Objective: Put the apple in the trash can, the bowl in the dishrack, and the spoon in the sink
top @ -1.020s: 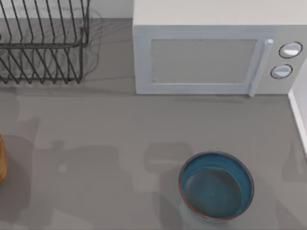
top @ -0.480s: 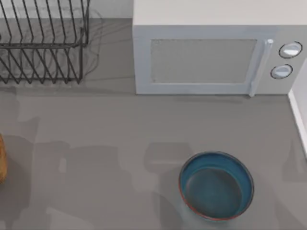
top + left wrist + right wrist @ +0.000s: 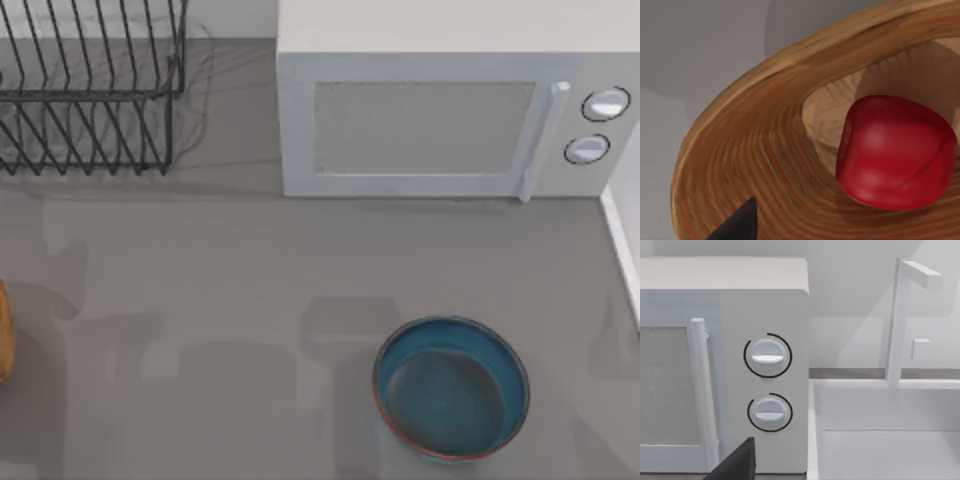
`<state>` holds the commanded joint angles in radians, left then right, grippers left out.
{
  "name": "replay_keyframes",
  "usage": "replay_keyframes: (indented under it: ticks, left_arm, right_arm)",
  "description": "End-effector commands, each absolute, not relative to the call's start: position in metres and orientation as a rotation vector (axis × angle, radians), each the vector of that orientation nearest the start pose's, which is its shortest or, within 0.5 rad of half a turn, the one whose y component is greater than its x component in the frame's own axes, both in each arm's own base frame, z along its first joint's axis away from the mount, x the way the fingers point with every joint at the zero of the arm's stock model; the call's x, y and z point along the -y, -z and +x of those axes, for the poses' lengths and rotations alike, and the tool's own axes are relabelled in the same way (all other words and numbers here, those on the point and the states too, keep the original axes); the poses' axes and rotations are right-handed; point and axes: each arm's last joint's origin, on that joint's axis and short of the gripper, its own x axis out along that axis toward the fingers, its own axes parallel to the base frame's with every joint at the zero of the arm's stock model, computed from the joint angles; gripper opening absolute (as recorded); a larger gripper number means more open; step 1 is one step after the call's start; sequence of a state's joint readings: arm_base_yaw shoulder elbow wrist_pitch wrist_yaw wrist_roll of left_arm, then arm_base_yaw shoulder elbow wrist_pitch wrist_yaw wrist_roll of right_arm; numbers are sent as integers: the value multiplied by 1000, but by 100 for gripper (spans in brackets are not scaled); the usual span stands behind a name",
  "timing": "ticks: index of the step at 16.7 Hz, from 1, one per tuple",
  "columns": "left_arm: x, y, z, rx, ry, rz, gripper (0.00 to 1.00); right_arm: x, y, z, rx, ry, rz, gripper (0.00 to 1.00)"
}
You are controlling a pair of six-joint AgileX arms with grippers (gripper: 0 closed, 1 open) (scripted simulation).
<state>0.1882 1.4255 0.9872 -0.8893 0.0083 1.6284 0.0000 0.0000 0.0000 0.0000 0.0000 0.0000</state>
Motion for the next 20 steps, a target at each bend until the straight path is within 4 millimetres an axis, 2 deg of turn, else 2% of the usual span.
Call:
replay_keyframes:
  ticks: [6,11,15,20]
  left_arm:
    - [-26,-227,192,-888,420,986,100]
    - [-11,-214,139,-530,93,595,100]
    - [-3,-190,115,-242,-4,269,100]
    - [1,-164,106,-24,-4,26,100]
  right_arm:
    - [1,-160,106,0,0,0,100]
    - [1,-160,106,0,0,0,100]
    - [1,-160,106,0,0,0,100]
    - [1,-160,106,0,0,0,100]
